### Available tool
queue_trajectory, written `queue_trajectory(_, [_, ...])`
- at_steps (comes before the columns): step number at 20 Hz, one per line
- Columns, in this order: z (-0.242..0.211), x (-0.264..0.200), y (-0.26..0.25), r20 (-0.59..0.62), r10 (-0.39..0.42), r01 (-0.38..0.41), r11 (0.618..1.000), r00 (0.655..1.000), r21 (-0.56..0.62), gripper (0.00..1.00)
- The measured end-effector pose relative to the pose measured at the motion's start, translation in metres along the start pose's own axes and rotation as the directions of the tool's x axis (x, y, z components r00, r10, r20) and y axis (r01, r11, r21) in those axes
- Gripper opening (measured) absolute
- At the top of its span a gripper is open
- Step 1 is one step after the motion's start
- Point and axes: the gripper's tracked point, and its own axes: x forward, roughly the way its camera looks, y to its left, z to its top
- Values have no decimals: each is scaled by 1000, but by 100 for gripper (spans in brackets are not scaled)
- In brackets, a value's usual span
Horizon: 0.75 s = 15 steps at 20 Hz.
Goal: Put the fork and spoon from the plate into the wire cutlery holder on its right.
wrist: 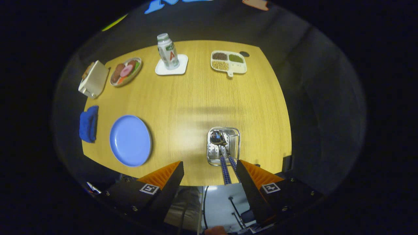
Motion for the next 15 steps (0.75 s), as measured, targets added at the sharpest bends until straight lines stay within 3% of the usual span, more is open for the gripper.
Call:
queue_trajectory(4, [3,-26,26,255,-4,4,1000,967,0,98])
queue_trajectory(8, [9,-59,55,475,7,-7,1000,880,-2,98])
queue_trajectory(11, [20,-93,64,647,-21,25,1000,762,3,98])
queue_trajectory(15, [34,-142,72,831,-61,102,995,553,5,96])
